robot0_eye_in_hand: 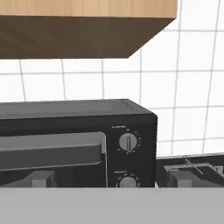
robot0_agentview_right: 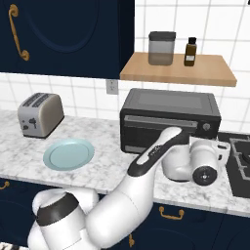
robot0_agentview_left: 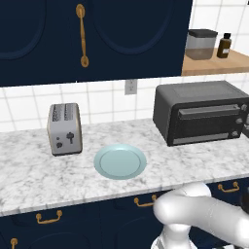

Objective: Pick up the kebab skewer and baguette bread, and place them inside the toaster oven. Close the toaster oven door and start by setting the timer.

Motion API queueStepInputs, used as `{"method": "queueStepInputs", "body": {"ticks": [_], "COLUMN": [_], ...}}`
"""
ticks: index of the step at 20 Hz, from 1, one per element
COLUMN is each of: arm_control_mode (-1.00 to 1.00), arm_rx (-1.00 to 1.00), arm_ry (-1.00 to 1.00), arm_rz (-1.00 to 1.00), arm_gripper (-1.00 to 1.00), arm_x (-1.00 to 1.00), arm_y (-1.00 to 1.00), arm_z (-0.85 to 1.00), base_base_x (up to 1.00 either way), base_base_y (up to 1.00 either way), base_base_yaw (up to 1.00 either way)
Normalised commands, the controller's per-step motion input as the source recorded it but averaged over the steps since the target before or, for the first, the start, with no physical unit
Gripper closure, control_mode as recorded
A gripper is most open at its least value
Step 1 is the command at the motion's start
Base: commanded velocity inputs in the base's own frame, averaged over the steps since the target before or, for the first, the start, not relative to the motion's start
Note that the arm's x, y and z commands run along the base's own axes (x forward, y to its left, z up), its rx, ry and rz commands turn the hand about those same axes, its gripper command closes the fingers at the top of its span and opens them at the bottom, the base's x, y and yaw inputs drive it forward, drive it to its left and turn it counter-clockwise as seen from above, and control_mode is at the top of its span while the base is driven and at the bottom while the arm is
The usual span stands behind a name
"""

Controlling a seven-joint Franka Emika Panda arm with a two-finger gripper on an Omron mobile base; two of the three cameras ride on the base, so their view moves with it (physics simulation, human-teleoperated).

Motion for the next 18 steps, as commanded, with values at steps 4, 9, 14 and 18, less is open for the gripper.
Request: {"method": "queueStepInputs", "body": {"ticks": [4, 9, 14, 18], "arm_control_mode": [-1.0, -1.0, -1.0, -1.0], "arm_rx": [0.01, 0.0, 0.0, 0.0], "arm_ry": [-0.26, -0.11, -0.01, 0.0], "arm_rz": [0.03, 0.0, 0.0, 0.0], "arm_gripper": [-1.0, -1.0, -1.0, -1.0], "arm_x": [0.14, 0.27, 0.56, 0.57], "arm_y": [-0.66, -0.47, -0.02, -0.03], "arm_z": [0.0, -0.08, -0.05, 0.0], "base_base_x": [0.0, 0.0, 0.0, 0.0], "base_base_y": [0.0, 0.0, 0.0, 0.0], "base_base_yaw": [0.0, 0.0, 0.0, 0.0]}}
